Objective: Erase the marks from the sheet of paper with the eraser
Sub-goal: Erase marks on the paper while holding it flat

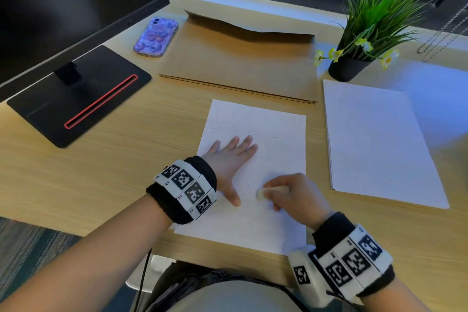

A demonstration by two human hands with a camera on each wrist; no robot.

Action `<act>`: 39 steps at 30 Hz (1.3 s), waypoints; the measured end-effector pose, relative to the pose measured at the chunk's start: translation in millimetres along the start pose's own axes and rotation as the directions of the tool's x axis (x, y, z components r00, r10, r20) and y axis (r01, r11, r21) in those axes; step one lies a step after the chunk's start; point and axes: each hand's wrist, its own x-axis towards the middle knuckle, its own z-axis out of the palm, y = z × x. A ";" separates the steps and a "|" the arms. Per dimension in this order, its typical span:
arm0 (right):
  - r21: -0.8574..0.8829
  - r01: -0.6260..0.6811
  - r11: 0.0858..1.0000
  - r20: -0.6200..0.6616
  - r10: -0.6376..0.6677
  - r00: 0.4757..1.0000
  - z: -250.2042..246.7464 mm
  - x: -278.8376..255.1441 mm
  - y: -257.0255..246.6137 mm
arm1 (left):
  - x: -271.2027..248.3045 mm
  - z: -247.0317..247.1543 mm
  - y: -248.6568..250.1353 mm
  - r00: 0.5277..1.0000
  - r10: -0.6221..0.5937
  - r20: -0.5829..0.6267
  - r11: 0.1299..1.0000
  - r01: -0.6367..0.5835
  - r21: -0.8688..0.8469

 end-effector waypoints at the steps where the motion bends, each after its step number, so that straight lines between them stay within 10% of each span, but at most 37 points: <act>1: -0.032 -0.005 0.999 0.064 0.007 0.998 -0.8 -1.5 0.3 | 0.2 0.0 -0.1 1.000 0.000 0.002 1.000 0.000 0.000; 8: 0.134 -0.046 0.990 -0.172 0.069 0.983 -18.1 20.4 2.5 | 0.3 0.1 0.5 1.000 0.000 0.001 1.000 0.000 -0.009; 13: 0.018 -0.070 0.997 0.144 0.066 0.987 -10.5 4.2 4.1 | -0.1 -1.2 1.3 1.000 0.006 0.007 1.000 -0.006 0.022; 18: 0.137 -0.068 0.988 -0.167 0.091 0.982 -25.0 25.3 5.6 | -0.9 -2.5 2.6 1.000 0.004 0.007 1.000 -0.004 0.019; 23: 0.003 -0.045 0.999 0.153 0.044 0.987 -5.2 6.8 0.1 | -0.2 -2.5 2.1 1.000 0.004 0.014 1.000 -0.005 0.029; 29: 0.231 -0.054 0.972 -0.153 0.091 0.984 -12.4 31.5 -0.3 | 0.0 -1.8 2.2 1.000 0.005 0.012 1.000 -0.005 0.018; 34: 0.149 -0.118 0.982 0.105 0.103 0.989 -1.0 15.3 0.4 | 0.1 -1.5 1.9 1.000 0.011 0.008 1.000 -0.011 0.022; 39: 0.289 -0.064 0.955 -0.186 0.122 0.975 -16.8 37.7 -5.4 | -0.4 -0.1 1.6 1.000 0.005 0.000 1.000 -0.005 0.017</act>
